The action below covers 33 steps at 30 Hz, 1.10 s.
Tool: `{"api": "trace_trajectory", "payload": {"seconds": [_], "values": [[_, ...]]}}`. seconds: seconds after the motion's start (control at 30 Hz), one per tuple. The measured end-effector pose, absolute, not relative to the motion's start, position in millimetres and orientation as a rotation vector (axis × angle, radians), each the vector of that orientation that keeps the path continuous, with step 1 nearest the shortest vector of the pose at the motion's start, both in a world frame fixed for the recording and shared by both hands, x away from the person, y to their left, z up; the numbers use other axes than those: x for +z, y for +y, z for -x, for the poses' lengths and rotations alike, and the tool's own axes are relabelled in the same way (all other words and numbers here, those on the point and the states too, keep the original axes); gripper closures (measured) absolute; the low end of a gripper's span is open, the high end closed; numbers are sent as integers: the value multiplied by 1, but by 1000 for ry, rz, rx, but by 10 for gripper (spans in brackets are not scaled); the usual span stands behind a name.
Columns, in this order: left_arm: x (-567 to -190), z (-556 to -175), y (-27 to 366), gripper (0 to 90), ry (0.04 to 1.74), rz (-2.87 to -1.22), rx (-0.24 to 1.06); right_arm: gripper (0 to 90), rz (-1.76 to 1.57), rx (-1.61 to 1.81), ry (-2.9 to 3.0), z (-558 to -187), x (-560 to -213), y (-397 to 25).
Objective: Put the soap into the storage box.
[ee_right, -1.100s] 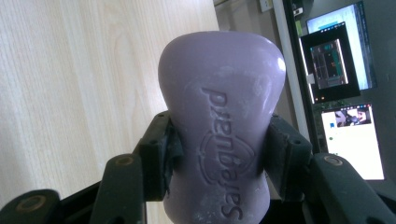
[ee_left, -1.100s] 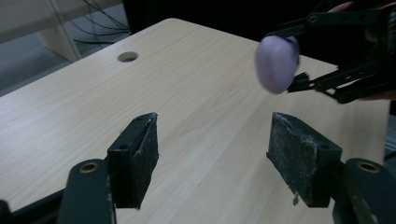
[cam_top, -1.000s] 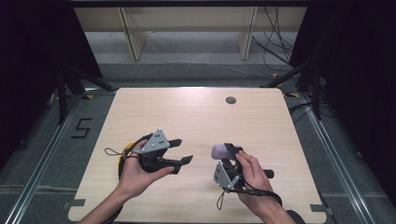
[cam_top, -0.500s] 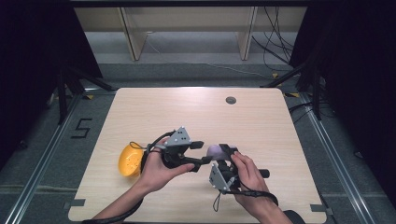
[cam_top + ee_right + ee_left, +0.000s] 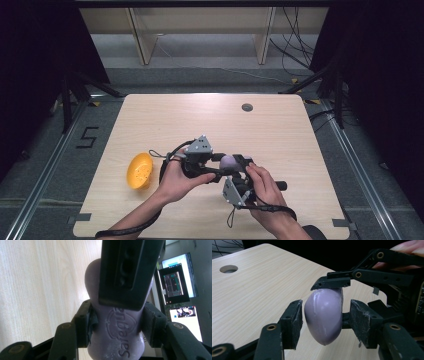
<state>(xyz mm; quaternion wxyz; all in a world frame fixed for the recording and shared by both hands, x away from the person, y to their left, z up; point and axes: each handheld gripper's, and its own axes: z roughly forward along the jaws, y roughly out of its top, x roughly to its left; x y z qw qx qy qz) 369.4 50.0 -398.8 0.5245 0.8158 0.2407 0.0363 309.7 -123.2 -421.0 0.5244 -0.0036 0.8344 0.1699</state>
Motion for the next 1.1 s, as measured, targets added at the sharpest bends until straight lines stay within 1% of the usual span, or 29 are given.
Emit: {"api": "trace_trajectory", "payload": {"seconds": [0.07,0.2,0.37,0.67,0.73,0.97,1.1], "values": [[-399,-369,49,445,603,-1949,78,501,9,410,1996,-309,-421,-122],[-399,-372,49,468,588,-1938,56,501,8,417,1992,-308,-421,-121],[-399,-372,48,490,585,-1950,61,500,17,424,1984,-306,-420,-120],[-398,-372,49,563,604,-1941,26,500,-15,441,1990,-305,-421,-120],[-397,-371,49,573,608,-1947,32,500,43,431,1977,-307,-419,-120],[-394,-365,47,584,600,-1960,105,493,67,424,1980,-307,-418,-120],[-395,-366,46,586,609,-1958,120,451,97,382,1964,-307,-418,-120]]}}
